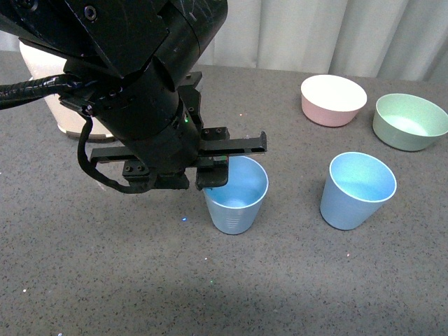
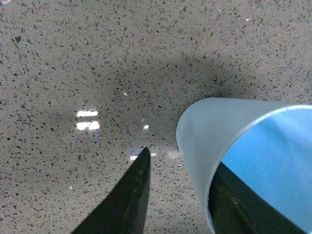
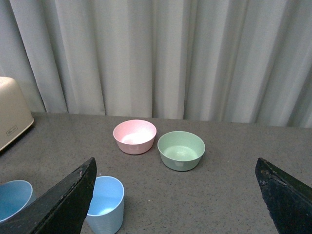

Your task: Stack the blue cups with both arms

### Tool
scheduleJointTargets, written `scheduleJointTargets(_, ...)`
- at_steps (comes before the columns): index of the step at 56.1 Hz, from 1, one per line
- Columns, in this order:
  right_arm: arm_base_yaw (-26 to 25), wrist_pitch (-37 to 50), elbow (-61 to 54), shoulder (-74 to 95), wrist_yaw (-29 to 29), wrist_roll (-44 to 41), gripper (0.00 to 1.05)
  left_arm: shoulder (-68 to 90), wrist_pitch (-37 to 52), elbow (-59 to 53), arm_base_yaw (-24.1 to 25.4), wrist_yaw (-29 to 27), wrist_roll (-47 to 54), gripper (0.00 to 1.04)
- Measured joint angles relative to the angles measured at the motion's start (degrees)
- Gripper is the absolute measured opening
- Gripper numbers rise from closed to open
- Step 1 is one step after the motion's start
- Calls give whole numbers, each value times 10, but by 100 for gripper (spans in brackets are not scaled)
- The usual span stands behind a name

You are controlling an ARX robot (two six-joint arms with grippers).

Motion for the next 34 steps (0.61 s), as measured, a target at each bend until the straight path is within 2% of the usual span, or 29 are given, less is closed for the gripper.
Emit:
scheduleJointTargets(10,0,0,0,0,0,0,95,-15,3,-3,4,-6,-9,60)
scheduleJointTargets(18,0,0,0,0,0,0,95,-68,22,-22,16,-20,-22,91)
scheduleJointTargets(22,0,0,0,0,0,0,95,-75,24,-22,18,-21,-24,100)
scheduleJointTargets(29,0,0,0,0,0,0,95,-73,40,-31,18,-29,-20,97)
scheduleJointTargets(32,0,0,0,0,0,0,95,-71,199,-91,17,-127,31,89)
scheduleJointTargets(34,0,0,0,0,0,0,95,-71,301,-137,19,-167,69,83)
